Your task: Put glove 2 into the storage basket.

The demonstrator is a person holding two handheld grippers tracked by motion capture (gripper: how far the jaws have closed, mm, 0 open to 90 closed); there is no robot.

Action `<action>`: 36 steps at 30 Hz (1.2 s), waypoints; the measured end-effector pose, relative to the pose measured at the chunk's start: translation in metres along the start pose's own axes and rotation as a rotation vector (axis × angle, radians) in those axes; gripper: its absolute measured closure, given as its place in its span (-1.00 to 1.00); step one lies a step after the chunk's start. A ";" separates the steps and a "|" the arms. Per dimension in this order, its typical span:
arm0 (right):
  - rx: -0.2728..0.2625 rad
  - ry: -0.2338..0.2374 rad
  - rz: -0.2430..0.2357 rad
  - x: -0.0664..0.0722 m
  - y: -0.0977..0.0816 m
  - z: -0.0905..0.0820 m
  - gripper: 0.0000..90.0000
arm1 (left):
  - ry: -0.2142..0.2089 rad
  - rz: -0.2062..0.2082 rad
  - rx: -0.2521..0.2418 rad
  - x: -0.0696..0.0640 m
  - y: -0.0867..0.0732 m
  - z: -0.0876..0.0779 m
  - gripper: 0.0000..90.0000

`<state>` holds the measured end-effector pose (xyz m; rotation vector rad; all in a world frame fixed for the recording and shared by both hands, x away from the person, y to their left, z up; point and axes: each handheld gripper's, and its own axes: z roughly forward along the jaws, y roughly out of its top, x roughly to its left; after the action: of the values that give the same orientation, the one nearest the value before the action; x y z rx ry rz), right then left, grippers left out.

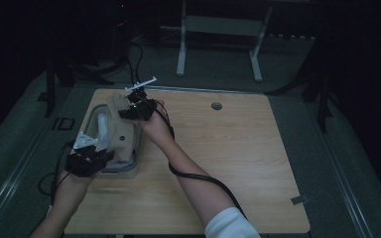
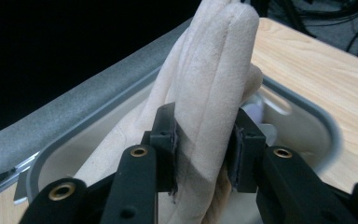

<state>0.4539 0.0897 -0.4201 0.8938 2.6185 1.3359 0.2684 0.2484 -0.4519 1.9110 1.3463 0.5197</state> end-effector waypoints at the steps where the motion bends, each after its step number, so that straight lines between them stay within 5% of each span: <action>1: 0.010 0.007 -0.003 0.003 0.001 0.011 0.51 | 0.012 -0.009 0.004 0.005 -0.003 0.000 0.75; 12: 0.085 0.053 0.007 0.001 -0.002 0.053 0.49 | -0.001 -0.066 0.063 0.018 -0.020 0.021 0.74; 21: 0.141 0.030 0.013 -0.005 -0.012 0.076 0.41 | -0.025 -0.105 0.082 0.024 -0.025 0.032 0.68; 26: 0.136 0.003 -0.015 -0.004 -0.012 0.072 0.15 | -0.039 -0.115 0.085 0.025 -0.026 0.035 0.54; 30: 0.118 -0.005 -0.015 -0.007 -0.009 0.059 -0.10 | -0.025 -0.121 0.056 0.024 -0.027 0.032 0.21; 36: 0.112 0.072 -0.029 -0.008 -0.009 0.037 -0.45 | -0.009 -0.122 -0.011 0.021 -0.025 0.021 -0.24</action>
<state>0.4679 0.1080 -0.4520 0.8326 2.7738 1.2477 0.2751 0.2657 -0.4863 1.8071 1.4406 0.4568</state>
